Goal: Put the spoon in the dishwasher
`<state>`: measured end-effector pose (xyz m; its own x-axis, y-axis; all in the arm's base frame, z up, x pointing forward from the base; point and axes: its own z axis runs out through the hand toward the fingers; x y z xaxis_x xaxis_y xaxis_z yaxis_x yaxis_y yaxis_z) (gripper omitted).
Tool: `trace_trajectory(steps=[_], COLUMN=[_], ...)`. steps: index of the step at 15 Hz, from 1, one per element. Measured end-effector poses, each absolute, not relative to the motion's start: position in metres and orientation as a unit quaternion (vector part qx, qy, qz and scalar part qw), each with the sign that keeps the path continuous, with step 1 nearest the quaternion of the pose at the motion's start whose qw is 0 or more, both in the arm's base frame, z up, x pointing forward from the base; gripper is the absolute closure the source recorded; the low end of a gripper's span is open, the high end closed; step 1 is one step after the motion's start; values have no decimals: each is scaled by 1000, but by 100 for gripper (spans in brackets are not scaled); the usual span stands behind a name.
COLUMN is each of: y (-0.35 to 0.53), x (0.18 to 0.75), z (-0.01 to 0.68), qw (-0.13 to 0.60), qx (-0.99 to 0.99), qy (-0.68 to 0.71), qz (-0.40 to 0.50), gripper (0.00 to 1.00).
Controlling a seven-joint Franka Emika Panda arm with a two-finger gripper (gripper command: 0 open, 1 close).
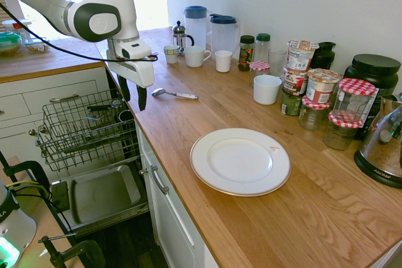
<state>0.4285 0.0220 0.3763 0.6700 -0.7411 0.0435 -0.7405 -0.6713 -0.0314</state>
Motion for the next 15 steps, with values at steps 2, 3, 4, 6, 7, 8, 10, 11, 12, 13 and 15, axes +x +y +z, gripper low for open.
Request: trace_trajectory(steps=[2, 3, 4, 6, 7, 8, 10, 11, 12, 13, 15], y=[22, 22, 22, 23, 23, 25, 33, 39, 45, 48, 48], x=[428, 429, 432, 446, 455, 465, 488, 499, 509, 517, 532], z=[376, 377, 381, 389, 391, 390, 387, 386, 386, 385, 384], qw=[10, 17, 25, 40, 46, 50, 62, 68, 72, 74, 65], qx=[-909, -903, -894, -865, -848, -830, -790, -768, -745, -722, -676], qy=[415, 428, 448, 500, 527, 554, 609, 636, 662, 687, 732], qz=[-20, -19, -19, -22, -23, -26, -32, -34, -36, -40, -54], gripper=[0, 0, 0, 0, 0, 0, 0, 0, 0, 0, 0])
